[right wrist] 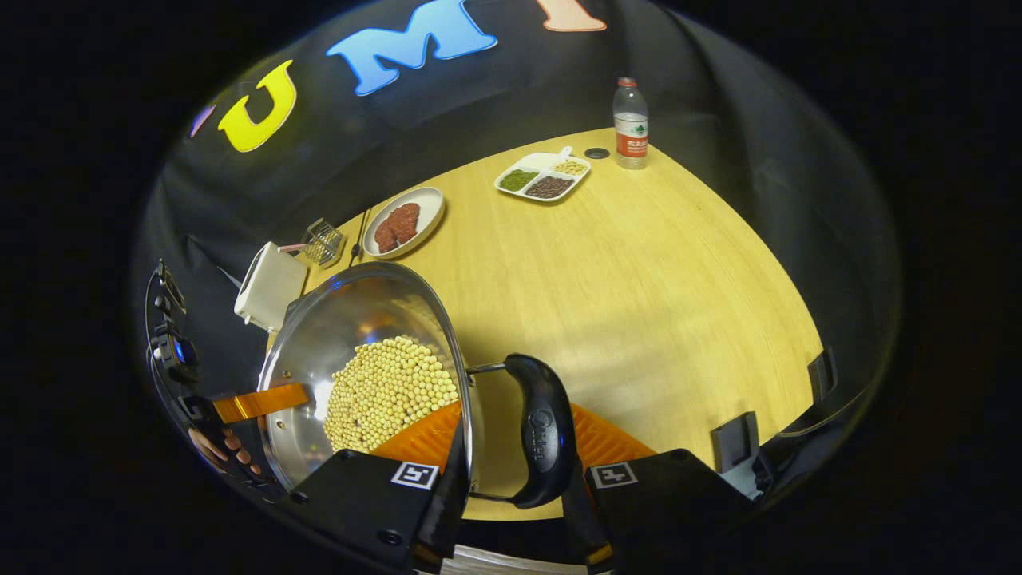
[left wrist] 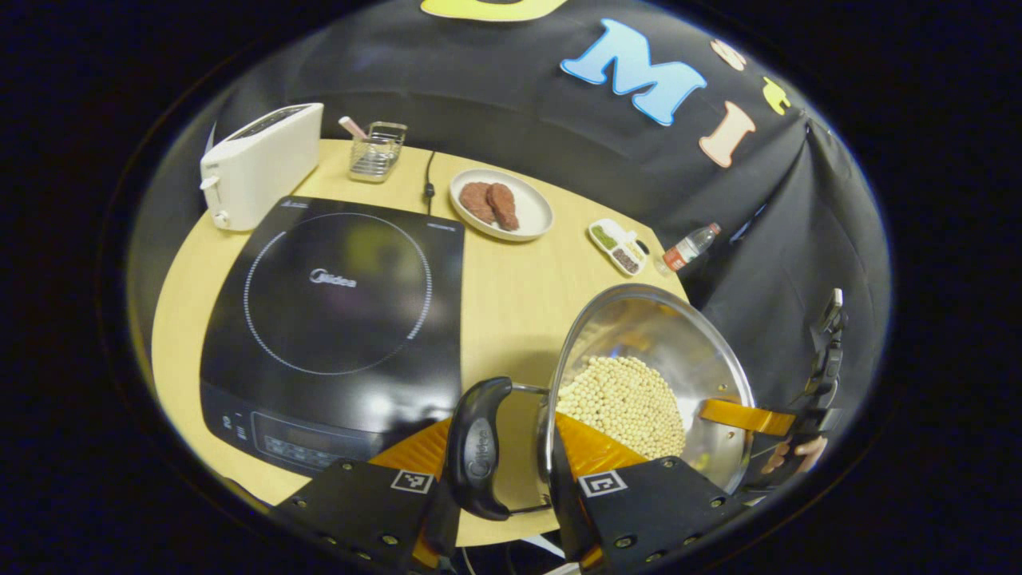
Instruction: First push the handle of the pot to place it horizontally, then grasp the pot with both hands and set it on the induction cooktop.
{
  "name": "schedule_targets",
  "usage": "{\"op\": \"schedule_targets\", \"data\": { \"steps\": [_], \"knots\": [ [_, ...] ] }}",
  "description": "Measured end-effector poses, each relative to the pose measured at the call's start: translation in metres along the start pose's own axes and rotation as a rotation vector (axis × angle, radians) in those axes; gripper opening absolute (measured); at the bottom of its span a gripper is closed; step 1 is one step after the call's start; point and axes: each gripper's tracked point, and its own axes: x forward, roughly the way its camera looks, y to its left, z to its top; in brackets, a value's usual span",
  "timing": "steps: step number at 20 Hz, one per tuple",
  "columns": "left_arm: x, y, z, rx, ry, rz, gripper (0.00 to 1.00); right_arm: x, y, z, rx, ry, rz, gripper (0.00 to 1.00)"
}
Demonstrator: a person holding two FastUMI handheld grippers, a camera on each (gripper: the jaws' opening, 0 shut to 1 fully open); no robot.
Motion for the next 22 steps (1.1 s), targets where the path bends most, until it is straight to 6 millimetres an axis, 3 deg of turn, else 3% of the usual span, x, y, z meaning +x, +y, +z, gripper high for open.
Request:
{"op": "schedule_targets", "data": {
  "steps": [3, 4, 6, 9, 10, 13, 16, 21, 22],
  "knots": [
    [-0.013, 0.037, 0.013, -0.012, -0.017, 0.017, 0.55, 0.008, 0.036, -0.002, -0.008, -0.002, 0.023, 0.55],
    [-0.017, 0.049, 0.017, -0.014, -0.023, 0.023, 0.51, 0.012, 0.048, -0.003, -0.010, -0.001, 0.031, 0.55],
    [-0.025, 0.073, 0.025, -0.019, -0.035, 0.039, 0.51, 0.021, 0.072, -0.004, -0.016, 0.004, 0.050, 0.51],
    [-0.035, 0.107, 0.039, -0.027, -0.049, 0.064, 0.51, 0.034, 0.108, -0.003, -0.018, 0.011, 0.075, 0.54],
    [-0.037, 0.118, 0.047, -0.028, -0.057, 0.073, 0.55, 0.039, 0.120, -0.003, -0.023, 0.016, 0.083, 0.55],
    [-0.047, 0.153, 0.063, -0.038, -0.078, 0.103, 0.51, 0.056, 0.153, 0.000, -0.029, 0.031, 0.109, 0.54],
    [-0.044, 0.182, 0.078, -0.058, -0.099, 0.127, 0.47, 0.074, 0.179, 0.008, -0.025, 0.040, 0.129, 0.54],
    [-0.028, 0.219, 0.100, -0.086, -0.119, 0.143, 0.55, 0.109, 0.210, 0.030, -0.023, 0.020, 0.144, 0.51],
    [-0.025, 0.226, 0.105, -0.087, -0.123, 0.148, 0.51, 0.116, 0.215, 0.034, -0.023, 0.017, 0.149, 0.51]
  ]
}}
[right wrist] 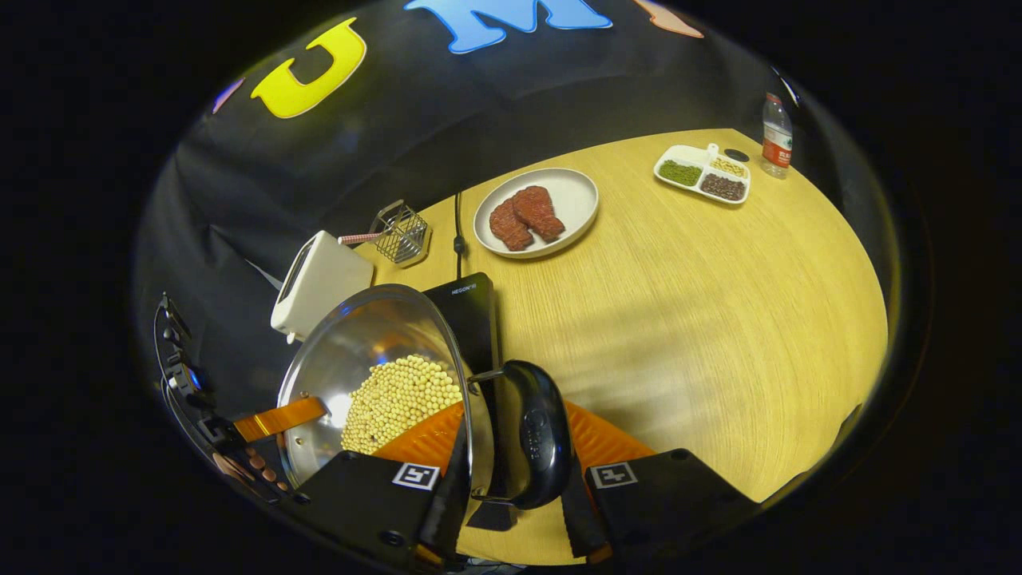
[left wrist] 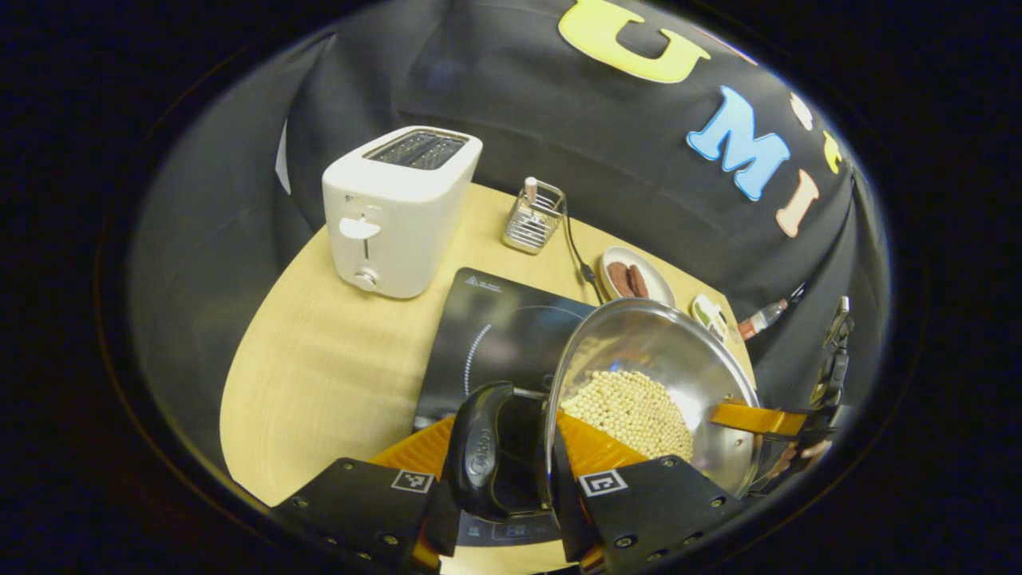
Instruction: First push the handle of the pot to place it horizontally, then grasp the pot with both hands and set it on the induction cooktop.
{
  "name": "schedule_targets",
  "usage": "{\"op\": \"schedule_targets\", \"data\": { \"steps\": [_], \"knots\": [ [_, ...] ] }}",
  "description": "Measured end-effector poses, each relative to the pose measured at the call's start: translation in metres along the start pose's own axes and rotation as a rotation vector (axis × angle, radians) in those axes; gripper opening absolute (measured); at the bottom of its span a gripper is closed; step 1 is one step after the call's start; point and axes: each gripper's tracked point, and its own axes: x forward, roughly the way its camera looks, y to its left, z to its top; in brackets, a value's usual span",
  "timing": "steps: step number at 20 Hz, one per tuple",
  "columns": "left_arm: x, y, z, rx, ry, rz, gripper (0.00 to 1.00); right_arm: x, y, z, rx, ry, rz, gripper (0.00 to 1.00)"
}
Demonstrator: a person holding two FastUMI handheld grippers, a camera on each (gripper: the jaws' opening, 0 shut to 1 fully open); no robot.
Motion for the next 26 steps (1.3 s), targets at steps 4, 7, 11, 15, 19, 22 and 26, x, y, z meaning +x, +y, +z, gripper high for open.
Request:
{"op": "schedule_targets", "data": {
  "steps": [4, 7, 11, 15, 19, 22, 26],
  "knots": [
    [0.021, 0.021, 0.016, 0.022, -0.013, 0.013, 0.51, 0.029, 0.011, 0.003, 0.031, 0.001, 0.015, 0.51],
    [0.033, 0.032, 0.028, 0.038, -0.043, 0.018, 0.54, 0.047, 0.017, 0.009, 0.058, -0.013, 0.026, 0.51],
    [0.047, 0.041, 0.040, 0.051, -0.066, 0.011, 0.51, 0.062, 0.022, 0.015, 0.088, -0.029, 0.035, 0.51],
    [0.048, 0.044, 0.044, 0.070, -0.081, -0.004, 0.55, 0.070, 0.023, 0.017, 0.096, -0.038, 0.041, 0.51],
    [0.057, 0.051, 0.038, 0.039, -0.067, -0.015, 0.51, 0.074, 0.024, 0.020, 0.094, -0.052, 0.060, 0.51],
    [0.052, 0.054, 0.038, 0.030, -0.077, -0.018, 0.55, 0.074, 0.024, 0.020, 0.094, -0.056, 0.067, 0.51],
    [0.051, 0.052, 0.038, 0.026, -0.078, -0.023, 0.52, 0.075, 0.024, 0.020, 0.088, -0.059, 0.069, 0.55]
  ]
}}
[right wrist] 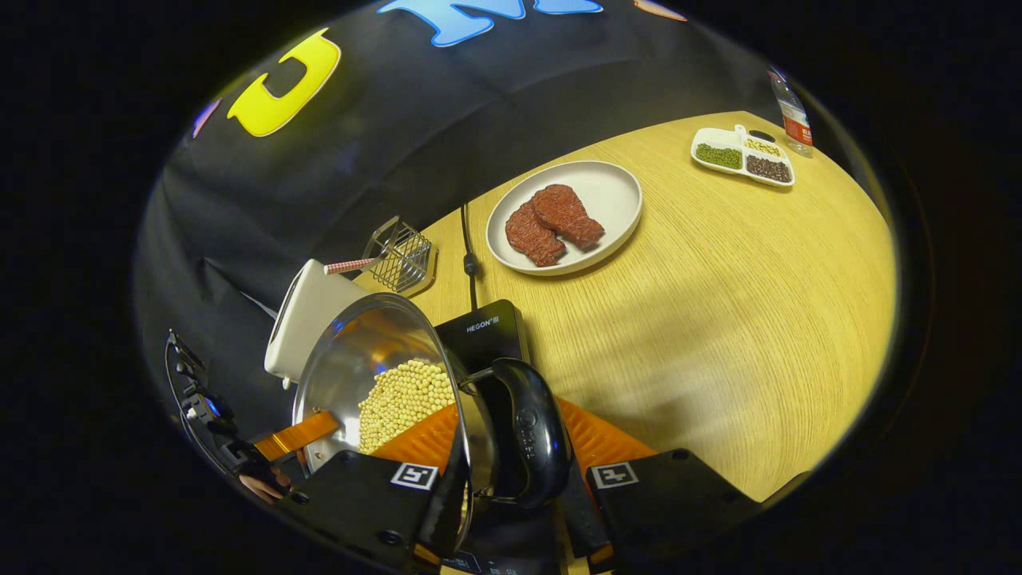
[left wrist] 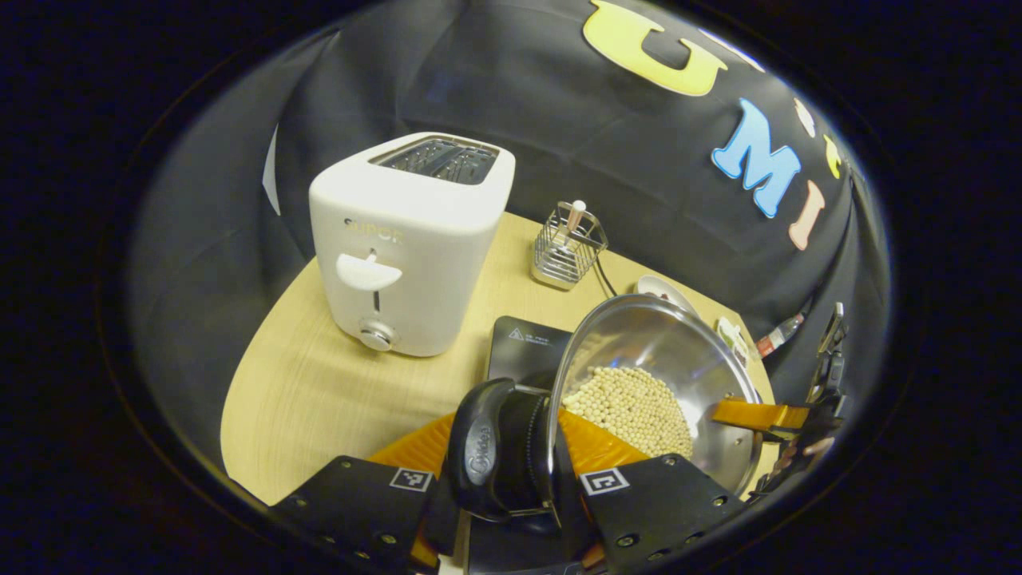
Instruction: First push the handle of the pot to place it horizontally, then grasp the pot with both hands and set it on the induction cooktop.
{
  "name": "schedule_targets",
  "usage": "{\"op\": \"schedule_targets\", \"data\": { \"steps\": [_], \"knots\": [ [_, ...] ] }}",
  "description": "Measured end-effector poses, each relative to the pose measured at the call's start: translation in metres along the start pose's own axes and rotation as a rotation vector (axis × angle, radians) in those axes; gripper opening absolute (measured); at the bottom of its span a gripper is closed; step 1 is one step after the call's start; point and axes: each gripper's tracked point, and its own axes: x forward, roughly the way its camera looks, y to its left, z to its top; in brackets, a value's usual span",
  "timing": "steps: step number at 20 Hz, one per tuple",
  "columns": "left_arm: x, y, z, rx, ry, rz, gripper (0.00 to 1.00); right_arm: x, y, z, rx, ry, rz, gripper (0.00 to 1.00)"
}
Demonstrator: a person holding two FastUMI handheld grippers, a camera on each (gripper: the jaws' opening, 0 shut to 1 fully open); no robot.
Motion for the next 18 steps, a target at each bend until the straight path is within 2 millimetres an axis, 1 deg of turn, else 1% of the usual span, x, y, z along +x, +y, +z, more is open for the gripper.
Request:
{"op": "schedule_targets", "data": {
  "steps": [1, 2, 3, 4, 5, 6, 7, 8, 9, 10, 11, 12, 13, 16, 18],
  "knots": [
    [0.000, 0.000, 0.000, 0.001, 0.002, 0.002, 0.48, 0.001, 0.001, -0.002, 0.003, 0.006, 0.000, 0.53],
    [-0.002, 0.000, -0.001, 0.002, 0.004, 0.004, 0.52, 0.003, 0.001, -0.003, 0.007, 0.014, 0.001, 0.57],
    [-0.002, 0.000, 0.000, 0.001, 0.005, 0.005, 0.56, 0.003, 0.001, -0.003, 0.010, 0.017, 0.002, 0.54],
    [-0.002, 0.000, -0.001, -0.003, 0.006, 0.008, 0.53, 0.003, 0.002, -0.003, 0.008, 0.008, -0.001, 0.59],
    [-0.003, 0.000, -0.001, -0.007, 0.008, 0.015, 0.58, 0.000, 0.003, 0.000, 0.004, 0.002, 0.000, 0.60],
    [-0.003, 0.000, -0.002, -0.007, 0.010, 0.025, 0.54, 0.001, 0.002, 0.000, -0.004, -0.004, -0.002, 0.53],
    [-0.003, 0.000, -0.002, 0.003, 0.010, 0.037, 0.51, -0.001, 0.000, 0.002, -0.012, -0.008, -0.003, 0.65],
    [-0.003, 0.000, 0.000, 0.015, 0.007, 0.050, 0.51, -0.002, -0.002, 0.002, -0.025, -0.006, -0.003, 0.68],
    [-0.005, -0.001, 0.001, 0.024, 0.007, 0.067, 0.59, -0.004, -0.007, 0.002, -0.034, -0.004, -0.016, 0.75],
    [-0.009, 0.001, -0.001, 0.033, 0.007, 0.089, 0.59, -0.006, -0.012, 0.003, -0.041, -0.007, -0.027, 0.89],
    [-0.011, 0.001, 0.004, 0.036, -0.004, 0.105, 0.72, -0.011, -0.013, 0.006, -0.041, -0.018, -0.026, 0.92],
    [-0.014, 0.001, 0.007, 0.039, -0.015, 0.119, 0.85, -0.015, -0.010, 0.007, -0.042, -0.027, -0.015, 0.93],
    [-0.017, 0.001, 0.010, 0.037, -0.024, 0.129, 0.93, -0.020, -0.009, 0.010, -0.047, -0.037, -0.012, 0.98],
    [-0.033, -0.004, 0.008, 0.041, -0.024, 0.151, 0.93, -0.039, -0.012, 0.014, -0.077, -0.071, -0.023, 0.98],
    [-0.046, -0.003, 0.016, 0.053, -0.062, 0.193, 0.93, -0.054, -0.014, 0.016, -0.098, -0.097, -0.029, 0.98]
  ]
}}
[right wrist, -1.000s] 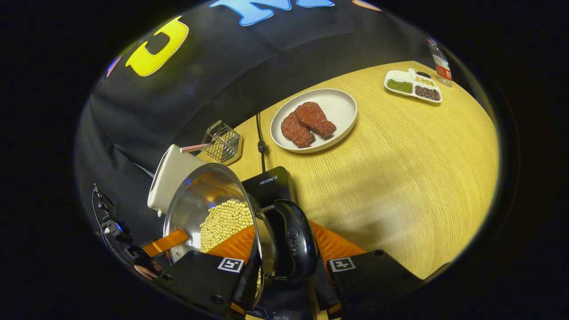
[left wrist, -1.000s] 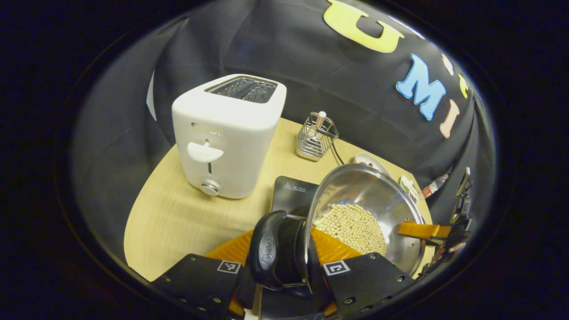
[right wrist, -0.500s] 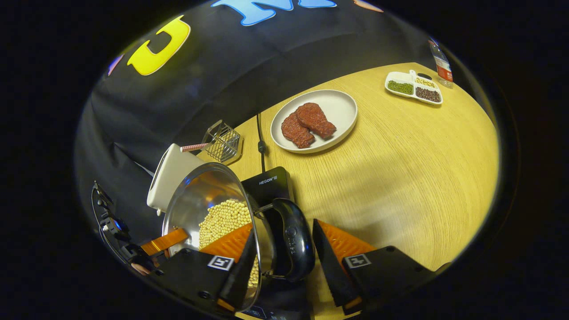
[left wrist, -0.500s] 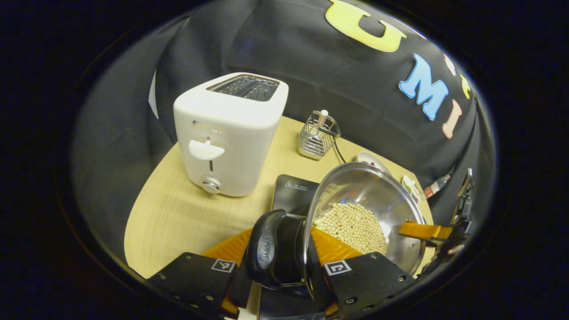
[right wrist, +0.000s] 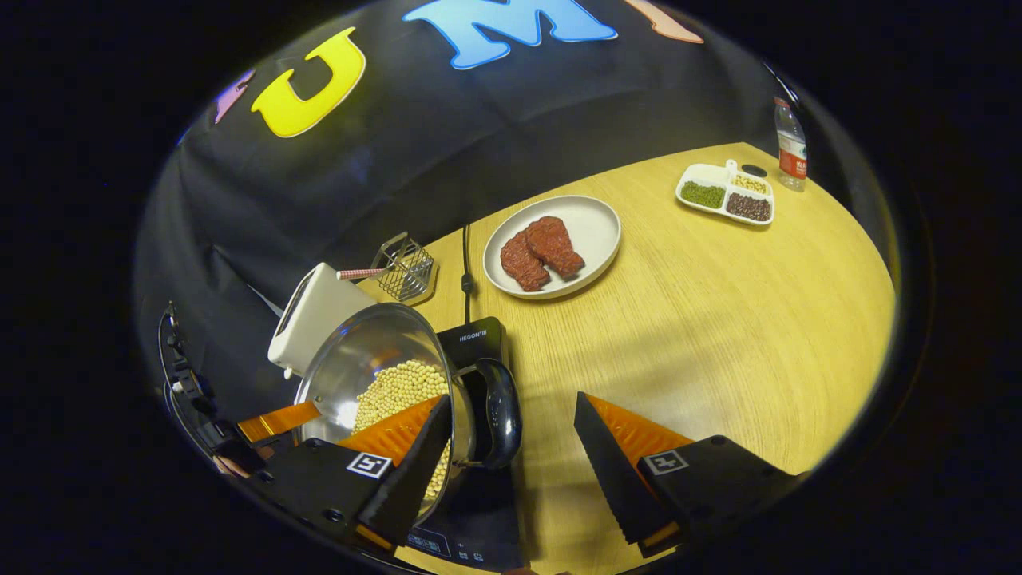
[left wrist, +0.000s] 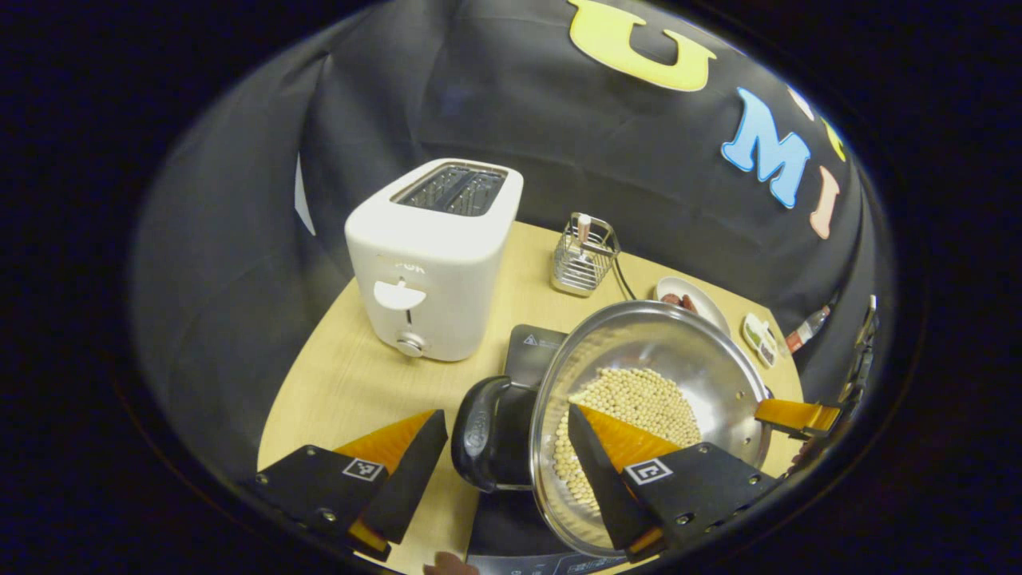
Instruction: First push the handle of the pot to place it horizontally, then grasp the pot with both hands and set it on the induction cooktop.
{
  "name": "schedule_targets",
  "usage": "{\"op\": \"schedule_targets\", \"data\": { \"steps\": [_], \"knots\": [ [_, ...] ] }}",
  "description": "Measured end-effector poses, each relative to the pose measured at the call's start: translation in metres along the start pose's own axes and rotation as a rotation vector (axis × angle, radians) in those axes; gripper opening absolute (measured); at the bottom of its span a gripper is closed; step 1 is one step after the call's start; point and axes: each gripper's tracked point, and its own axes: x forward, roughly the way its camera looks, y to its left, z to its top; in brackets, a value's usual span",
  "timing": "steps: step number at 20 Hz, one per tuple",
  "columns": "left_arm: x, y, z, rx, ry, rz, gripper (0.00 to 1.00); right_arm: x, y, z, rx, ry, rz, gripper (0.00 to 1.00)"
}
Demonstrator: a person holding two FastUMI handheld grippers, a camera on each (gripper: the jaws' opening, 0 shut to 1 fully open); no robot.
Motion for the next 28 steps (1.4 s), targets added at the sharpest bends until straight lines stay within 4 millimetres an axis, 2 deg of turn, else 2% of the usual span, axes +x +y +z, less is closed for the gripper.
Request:
{"op": "schedule_targets", "data": {
  "steps": [2, 8, 10, 11, 12, 13, 14, 15, 16, 17, 20, 22, 24, 25, 28],
  "knots": [
    [-0.017, -0.003, 0.010, -0.009, -0.040, 0.009, 0.93, -0.014, -0.003, 0.003, -0.012, -0.023, 0.000, 0.98],
    [-0.082, -0.036, 0.057, 0.104, -0.241, 0.008, 0.93, -0.071, -0.041, 0.035, -0.038, -0.171, -0.065, 0.98],
    [-0.102, -0.060, 0.066, 0.148, -0.292, -0.006, 0.93, -0.089, -0.059, 0.051, -0.052, -0.239, -0.101, 0.98],
    [-0.112, -0.075, 0.073, 0.162, -0.324, -0.017, 0.88, -0.100, -0.068, 0.060, -0.059, -0.276, -0.123, 0.98],
    [-0.124, -0.094, 0.084, 0.171, -0.356, -0.024, 0.93, -0.112, -0.074, 0.069, -0.059, -0.310, -0.137, 0.98],
    [-0.135, -0.109, 0.089, 0.180, -0.384, -0.032, 0.93, -0.124, -0.079, 0.077, -0.059, -0.343, -0.146, 0.98],
    [-0.146, -0.123, 0.092, 0.191, -0.407, -0.040, 0.93, -0.137, -0.084, 0.085, -0.057, -0.372, -0.152, 0.98],
    [-0.156, -0.137, 0.094, 0.205, -0.425, -0.047, 0.88, -0.148, -0.090, 0.091, -0.059, -0.398, -0.158, 0.98],
    [-0.163, -0.152, 0.093, 0.216, -0.440, -0.060, 0.88, -0.158, -0.099, 0.096, -0.064, -0.413, -0.169, 0.98],
    [-0.172, -0.170, 0.093, 0.224, -0.450, -0.083, 0.92, -0.166, -0.111, 0.098, -0.072, -0.418, -0.185, 0.98],
    [-0.194, -0.216, 0.086, 0.258, -0.476, -0.117, 0.92, -0.192, -0.144, 0.109, -0.110, -0.453, -0.234, 0.98],
    [-0.208, -0.245, 0.079, 0.256, -0.480, -0.132, 0.87, -0.209, -0.158, 0.116, -0.140, -0.485, -0.243, 0.98],
    [-0.215, -0.269, 0.071, 0.241, -0.491, -0.127, 0.87, -0.227, -0.172, 0.126, -0.190, -0.515, -0.247, 0.98],
    [-0.222, -0.281, 0.069, 0.226, -0.501, -0.124, 0.92, -0.238, -0.178, 0.132, -0.219, -0.532, -0.246, 0.98],
    [-0.247, -0.320, 0.063, 0.185, -0.558, -0.123, 0.92, -0.271, -0.194, 0.148, -0.288, -0.592, -0.226, 0.97]
  ]
}}
